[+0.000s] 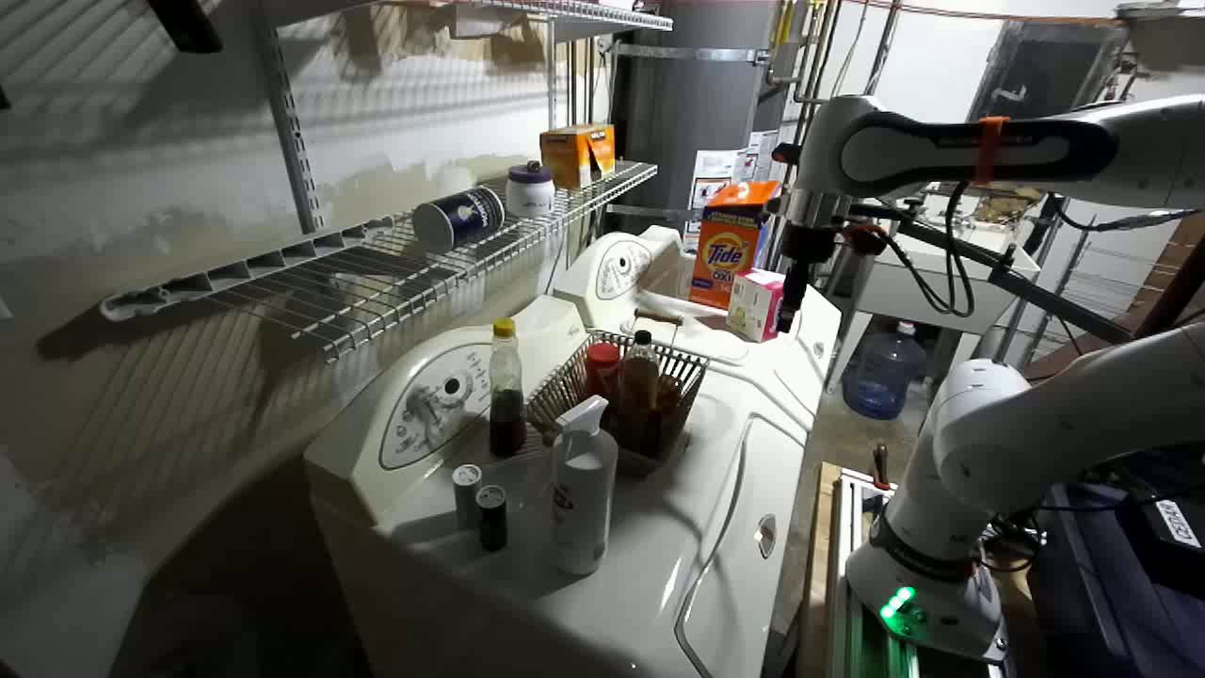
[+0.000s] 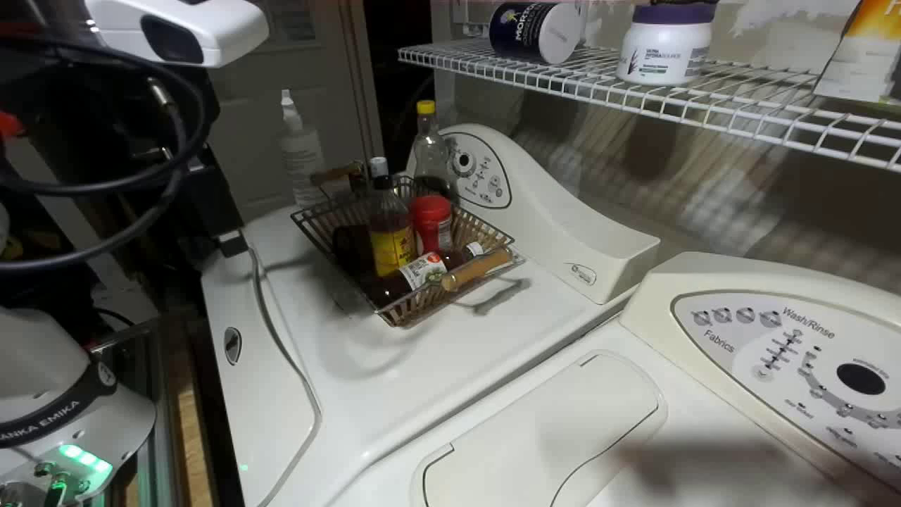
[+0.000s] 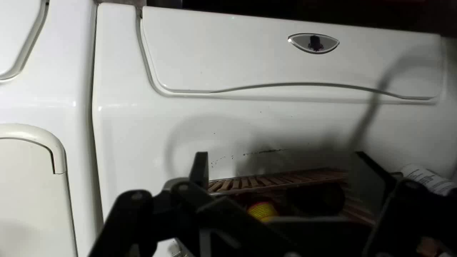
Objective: Place the salt cellar vertically upright
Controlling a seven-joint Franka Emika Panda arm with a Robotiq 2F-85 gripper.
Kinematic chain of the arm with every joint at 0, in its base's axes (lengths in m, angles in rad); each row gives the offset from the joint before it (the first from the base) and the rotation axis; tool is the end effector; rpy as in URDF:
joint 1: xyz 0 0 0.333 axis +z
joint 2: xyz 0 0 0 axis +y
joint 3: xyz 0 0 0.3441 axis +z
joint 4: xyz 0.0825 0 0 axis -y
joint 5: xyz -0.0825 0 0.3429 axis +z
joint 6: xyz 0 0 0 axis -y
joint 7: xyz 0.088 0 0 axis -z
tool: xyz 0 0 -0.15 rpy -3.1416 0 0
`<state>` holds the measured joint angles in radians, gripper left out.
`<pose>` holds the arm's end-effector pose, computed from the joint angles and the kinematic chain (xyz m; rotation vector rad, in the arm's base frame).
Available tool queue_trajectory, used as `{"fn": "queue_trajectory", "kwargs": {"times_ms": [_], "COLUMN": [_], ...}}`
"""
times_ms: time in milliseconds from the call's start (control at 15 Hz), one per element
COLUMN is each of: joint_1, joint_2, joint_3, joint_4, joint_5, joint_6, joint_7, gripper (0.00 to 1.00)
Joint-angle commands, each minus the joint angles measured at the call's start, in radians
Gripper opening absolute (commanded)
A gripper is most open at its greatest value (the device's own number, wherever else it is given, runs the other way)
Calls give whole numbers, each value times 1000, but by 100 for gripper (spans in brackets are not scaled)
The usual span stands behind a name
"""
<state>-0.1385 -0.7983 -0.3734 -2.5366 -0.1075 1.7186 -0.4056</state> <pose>0.2112 -0.1524 0.4870 -2.9751 -0.0389 -0.0213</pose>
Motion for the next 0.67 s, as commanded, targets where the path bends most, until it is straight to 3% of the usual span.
{"fn": "queue_trajectory", "kwargs": {"times_ms": [0, 467, 600], "joint_1": [-8, -8, 9], "joint_2": [3, 3, -92], "joint_3": [6, 6, 42], "joint_4": [1, 1, -54], "joint_5": [5, 5, -31], "joint_6": [-1, -1, -6], "joint_7": [-5, -5, -67], "gripper": [100, 100, 100]}}
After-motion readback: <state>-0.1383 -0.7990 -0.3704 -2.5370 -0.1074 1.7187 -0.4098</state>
